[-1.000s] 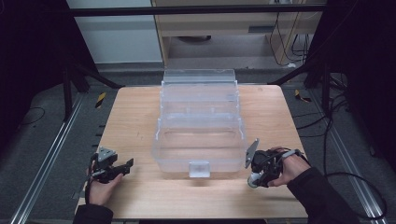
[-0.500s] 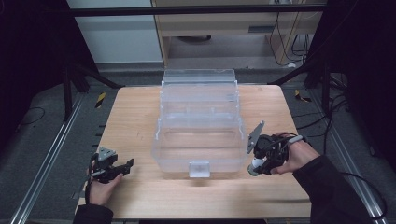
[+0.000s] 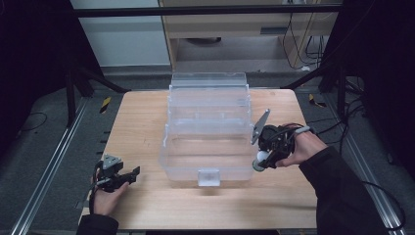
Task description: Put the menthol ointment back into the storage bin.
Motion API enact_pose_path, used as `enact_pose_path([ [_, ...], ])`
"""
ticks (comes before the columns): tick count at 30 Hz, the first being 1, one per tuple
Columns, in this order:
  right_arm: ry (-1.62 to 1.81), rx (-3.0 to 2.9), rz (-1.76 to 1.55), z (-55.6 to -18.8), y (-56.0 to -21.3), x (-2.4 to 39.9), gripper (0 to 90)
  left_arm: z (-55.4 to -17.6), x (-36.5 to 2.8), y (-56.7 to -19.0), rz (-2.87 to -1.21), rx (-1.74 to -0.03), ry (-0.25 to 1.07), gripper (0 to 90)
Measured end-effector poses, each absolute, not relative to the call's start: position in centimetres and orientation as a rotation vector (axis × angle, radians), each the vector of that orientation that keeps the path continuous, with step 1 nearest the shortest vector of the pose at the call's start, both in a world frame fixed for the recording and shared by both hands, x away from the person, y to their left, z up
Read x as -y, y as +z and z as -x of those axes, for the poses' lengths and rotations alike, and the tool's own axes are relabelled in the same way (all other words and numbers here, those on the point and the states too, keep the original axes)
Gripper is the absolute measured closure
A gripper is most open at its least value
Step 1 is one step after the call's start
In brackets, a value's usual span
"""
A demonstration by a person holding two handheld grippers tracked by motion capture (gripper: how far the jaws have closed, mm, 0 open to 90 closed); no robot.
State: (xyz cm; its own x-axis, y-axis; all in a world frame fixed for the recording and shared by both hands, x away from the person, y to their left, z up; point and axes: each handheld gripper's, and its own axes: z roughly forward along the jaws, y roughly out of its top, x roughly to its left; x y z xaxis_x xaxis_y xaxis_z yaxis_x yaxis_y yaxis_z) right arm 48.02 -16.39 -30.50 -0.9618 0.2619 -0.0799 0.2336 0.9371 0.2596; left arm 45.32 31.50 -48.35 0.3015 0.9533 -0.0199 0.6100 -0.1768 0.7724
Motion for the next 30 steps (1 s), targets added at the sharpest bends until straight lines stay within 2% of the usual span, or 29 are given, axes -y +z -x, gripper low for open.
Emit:
enact_pose_path([
  [6,0.380,-2.977,-0.387,-49.2,-30.2,15.6,50.4,-45.3,-31.5,-48.3,-1.883,-1.391,0.634,28.6],
  [16,0.386,-2.974,-0.403,-51.1,-31.7,14.3,50.4,-45.3,-31.5,-48.3,-1.888,-1.389,0.635,28.6],
  [30,0.311,-3.015,-0.431,-53.1,-36.2,13.8,50.4,-45.3,-31.5,-48.3,-1.886,-1.388,0.638,28.6],
])
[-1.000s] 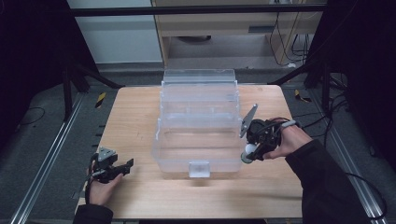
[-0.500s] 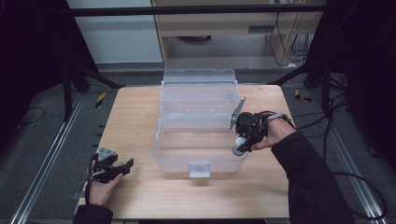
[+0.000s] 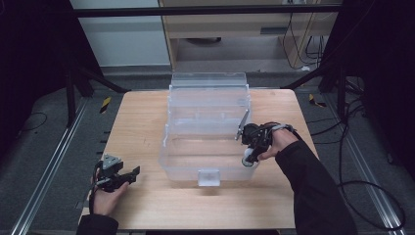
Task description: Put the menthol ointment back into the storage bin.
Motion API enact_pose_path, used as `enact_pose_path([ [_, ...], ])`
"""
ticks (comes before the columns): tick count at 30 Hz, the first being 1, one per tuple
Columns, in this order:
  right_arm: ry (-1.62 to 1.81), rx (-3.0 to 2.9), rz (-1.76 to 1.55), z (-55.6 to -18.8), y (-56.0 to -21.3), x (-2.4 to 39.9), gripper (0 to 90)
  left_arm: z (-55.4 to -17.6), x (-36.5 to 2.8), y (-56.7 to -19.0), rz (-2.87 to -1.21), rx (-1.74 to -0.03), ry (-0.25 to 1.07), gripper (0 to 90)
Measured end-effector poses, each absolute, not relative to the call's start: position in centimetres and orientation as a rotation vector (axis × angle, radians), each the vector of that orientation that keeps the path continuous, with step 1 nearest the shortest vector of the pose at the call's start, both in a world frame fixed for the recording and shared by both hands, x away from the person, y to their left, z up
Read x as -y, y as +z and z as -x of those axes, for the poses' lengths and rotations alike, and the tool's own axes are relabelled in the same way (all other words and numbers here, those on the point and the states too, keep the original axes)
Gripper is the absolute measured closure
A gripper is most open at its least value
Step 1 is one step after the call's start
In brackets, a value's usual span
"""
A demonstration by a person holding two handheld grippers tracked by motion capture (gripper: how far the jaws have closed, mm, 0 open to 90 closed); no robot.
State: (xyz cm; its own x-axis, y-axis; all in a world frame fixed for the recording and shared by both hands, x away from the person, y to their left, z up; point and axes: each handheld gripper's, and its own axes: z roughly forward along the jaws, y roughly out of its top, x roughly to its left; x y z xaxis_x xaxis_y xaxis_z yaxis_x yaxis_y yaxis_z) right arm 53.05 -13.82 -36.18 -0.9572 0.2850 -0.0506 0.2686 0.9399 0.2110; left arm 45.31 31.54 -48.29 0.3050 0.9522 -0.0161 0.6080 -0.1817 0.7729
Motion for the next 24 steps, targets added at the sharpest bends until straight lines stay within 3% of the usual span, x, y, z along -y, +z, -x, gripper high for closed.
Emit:
enact_pose_path([
  [24,0.255,-3.061,-0.430,-53.6,-39.0,13.9,50.3,-45.3,-31.4,-48.3,-1.898,-1.383,0.637,28.6],
])
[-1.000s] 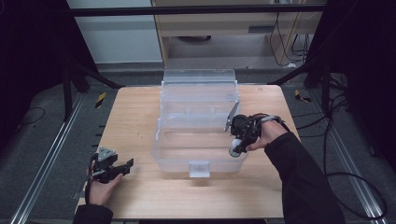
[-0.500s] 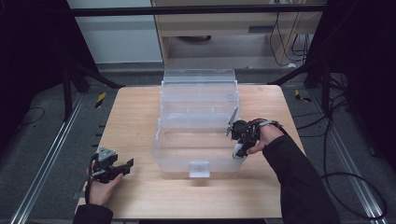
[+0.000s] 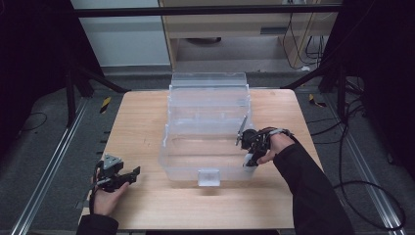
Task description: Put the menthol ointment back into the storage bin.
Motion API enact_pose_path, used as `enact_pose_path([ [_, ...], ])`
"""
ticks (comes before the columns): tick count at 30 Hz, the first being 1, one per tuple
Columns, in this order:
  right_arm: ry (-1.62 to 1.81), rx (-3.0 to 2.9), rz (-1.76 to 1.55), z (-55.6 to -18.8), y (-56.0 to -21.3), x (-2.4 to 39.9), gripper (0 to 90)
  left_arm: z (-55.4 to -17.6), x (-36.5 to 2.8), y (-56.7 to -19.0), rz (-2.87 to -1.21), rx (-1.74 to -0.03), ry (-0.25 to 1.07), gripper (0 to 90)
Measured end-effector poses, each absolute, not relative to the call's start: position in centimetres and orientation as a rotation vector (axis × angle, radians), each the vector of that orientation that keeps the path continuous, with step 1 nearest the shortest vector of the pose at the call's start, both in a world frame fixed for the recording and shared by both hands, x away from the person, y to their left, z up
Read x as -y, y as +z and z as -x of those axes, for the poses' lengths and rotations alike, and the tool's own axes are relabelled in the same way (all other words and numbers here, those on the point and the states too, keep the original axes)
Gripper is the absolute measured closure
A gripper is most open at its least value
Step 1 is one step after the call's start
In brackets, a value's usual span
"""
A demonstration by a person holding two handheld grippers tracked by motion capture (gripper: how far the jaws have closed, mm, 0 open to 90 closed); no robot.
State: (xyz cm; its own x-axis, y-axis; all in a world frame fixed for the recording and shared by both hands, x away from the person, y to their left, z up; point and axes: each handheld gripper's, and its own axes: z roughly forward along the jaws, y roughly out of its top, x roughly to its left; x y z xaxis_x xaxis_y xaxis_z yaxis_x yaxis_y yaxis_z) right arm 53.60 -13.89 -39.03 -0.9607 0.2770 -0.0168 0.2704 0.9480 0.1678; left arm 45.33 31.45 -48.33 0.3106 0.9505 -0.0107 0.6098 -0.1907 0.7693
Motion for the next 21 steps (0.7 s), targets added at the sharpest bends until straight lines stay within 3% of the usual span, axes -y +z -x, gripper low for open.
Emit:
enact_pose_path([
  [21,0.251,-3.058,-0.439,-53.7,-40.3,13.9,51.1,-45.4,-31.4,-48.4,-1.901,-1.384,0.634,28.6],
])
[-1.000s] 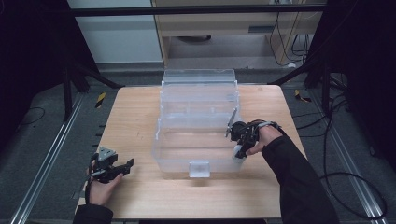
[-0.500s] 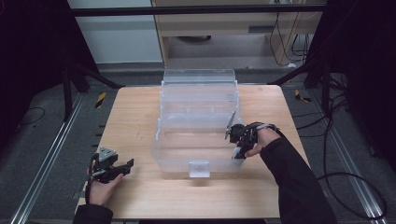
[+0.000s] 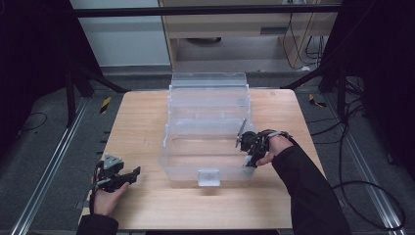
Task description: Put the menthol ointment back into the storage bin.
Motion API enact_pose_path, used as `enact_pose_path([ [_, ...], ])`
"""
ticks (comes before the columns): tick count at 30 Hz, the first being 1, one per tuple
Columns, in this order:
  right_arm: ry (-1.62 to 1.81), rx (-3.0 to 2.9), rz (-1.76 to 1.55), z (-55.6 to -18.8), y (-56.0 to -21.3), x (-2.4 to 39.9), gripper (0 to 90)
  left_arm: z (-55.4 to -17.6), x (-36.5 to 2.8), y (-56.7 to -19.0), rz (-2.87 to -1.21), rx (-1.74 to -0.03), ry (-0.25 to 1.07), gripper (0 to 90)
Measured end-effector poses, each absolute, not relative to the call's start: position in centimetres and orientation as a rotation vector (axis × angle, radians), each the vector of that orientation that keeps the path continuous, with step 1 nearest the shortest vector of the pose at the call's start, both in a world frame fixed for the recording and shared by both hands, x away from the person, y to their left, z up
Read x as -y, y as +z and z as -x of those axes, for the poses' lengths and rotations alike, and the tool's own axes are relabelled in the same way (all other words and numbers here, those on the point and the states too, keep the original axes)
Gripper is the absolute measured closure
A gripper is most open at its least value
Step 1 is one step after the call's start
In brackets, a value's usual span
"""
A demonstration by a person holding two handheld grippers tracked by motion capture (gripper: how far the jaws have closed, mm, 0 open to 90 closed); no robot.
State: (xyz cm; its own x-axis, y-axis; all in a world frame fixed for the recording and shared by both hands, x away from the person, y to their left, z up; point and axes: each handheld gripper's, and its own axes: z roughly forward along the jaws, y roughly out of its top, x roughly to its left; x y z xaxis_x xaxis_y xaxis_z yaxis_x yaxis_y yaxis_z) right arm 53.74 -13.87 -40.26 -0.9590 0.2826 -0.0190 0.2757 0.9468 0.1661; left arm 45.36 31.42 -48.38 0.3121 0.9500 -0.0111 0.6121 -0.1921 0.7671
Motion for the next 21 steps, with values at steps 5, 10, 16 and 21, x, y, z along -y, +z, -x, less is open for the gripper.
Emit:
enact_pose_path([
  [5,0.265,-3.058,-0.446,-53.7,-40.1,14.0,51.1,-45.4,-31.4,-48.4,-1.901,-1.381,0.635,28.6],
  [10,0.274,-3.050,-0.454,-53.6,-39.9,14.0,50.0,-45.4,-31.4,-48.4,-1.900,-1.382,0.634,28.6],
  [16,0.386,-2.984,-0.538,-53.0,-38.2,14.9,45.0,-45.4,-31.4,-48.4,-1.901,-1.382,0.633,28.4],
  [21,0.465,-2.905,-0.561,-52.2,-36.9,15.9,39.4,-45.3,-31.4,-48.4,-1.903,-1.382,0.633,28.3],
])
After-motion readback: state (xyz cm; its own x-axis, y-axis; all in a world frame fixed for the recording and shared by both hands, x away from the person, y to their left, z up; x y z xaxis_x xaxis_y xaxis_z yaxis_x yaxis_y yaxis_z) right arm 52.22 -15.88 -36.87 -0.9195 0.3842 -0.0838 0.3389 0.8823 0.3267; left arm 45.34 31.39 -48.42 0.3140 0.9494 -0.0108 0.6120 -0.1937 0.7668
